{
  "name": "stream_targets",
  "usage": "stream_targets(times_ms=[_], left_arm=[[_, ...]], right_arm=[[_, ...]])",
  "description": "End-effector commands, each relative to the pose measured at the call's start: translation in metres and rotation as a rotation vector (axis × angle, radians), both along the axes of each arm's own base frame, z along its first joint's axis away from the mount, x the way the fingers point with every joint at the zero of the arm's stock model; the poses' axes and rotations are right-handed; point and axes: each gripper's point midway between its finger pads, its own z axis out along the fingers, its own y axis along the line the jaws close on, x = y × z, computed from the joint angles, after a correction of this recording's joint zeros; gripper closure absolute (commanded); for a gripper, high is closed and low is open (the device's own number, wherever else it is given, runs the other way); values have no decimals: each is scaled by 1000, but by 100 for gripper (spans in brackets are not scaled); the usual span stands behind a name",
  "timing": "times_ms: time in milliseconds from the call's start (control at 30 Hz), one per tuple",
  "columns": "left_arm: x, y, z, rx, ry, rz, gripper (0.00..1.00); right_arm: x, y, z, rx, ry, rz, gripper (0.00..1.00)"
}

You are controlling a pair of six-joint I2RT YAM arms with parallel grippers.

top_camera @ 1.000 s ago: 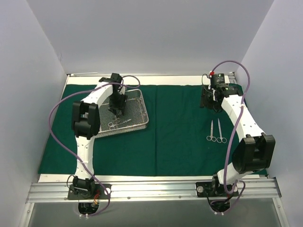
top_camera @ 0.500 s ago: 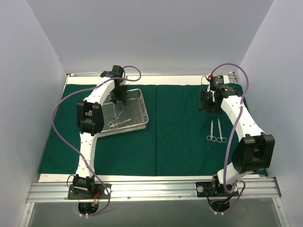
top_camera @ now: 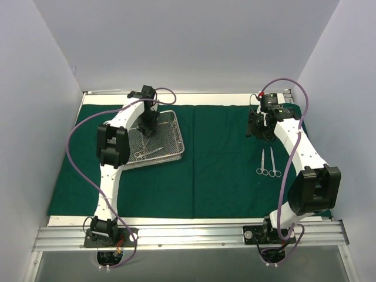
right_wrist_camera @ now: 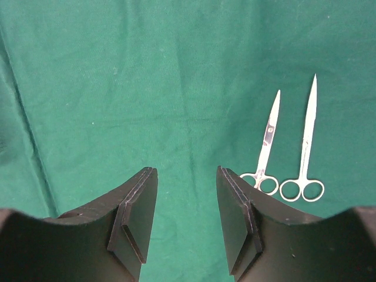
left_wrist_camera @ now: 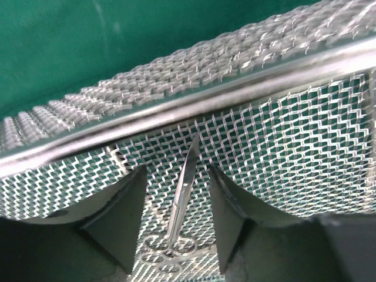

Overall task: Open and lay out the surgical kit
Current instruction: Pick up the medical item from the container.

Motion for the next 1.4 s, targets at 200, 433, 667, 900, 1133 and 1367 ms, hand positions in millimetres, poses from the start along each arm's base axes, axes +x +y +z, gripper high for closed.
stream_targets(times_ms=[200,433,667,900,1133,1367], left_arm=[[-49,11,-45,-13,234,10,71],[-30,16,-19,-60,172,-13,98],[-16,11,47,-169,44,-5,98],[-18,6,92,-257,-46,-11,98],[-28,-2,116,-379,-70,-13,98],[-26,-57,172,-730,-158,-54,98]], right_arm=[[15,13,21,-2,-57,34,55],[32,31,28,-26,-76,86,55],[55,102,30,86,-93,228,55],[71,160,29,237,-103,313,57],[75,213,33,390,-108,470,57],[50,286,59,785,-132,711,53]])
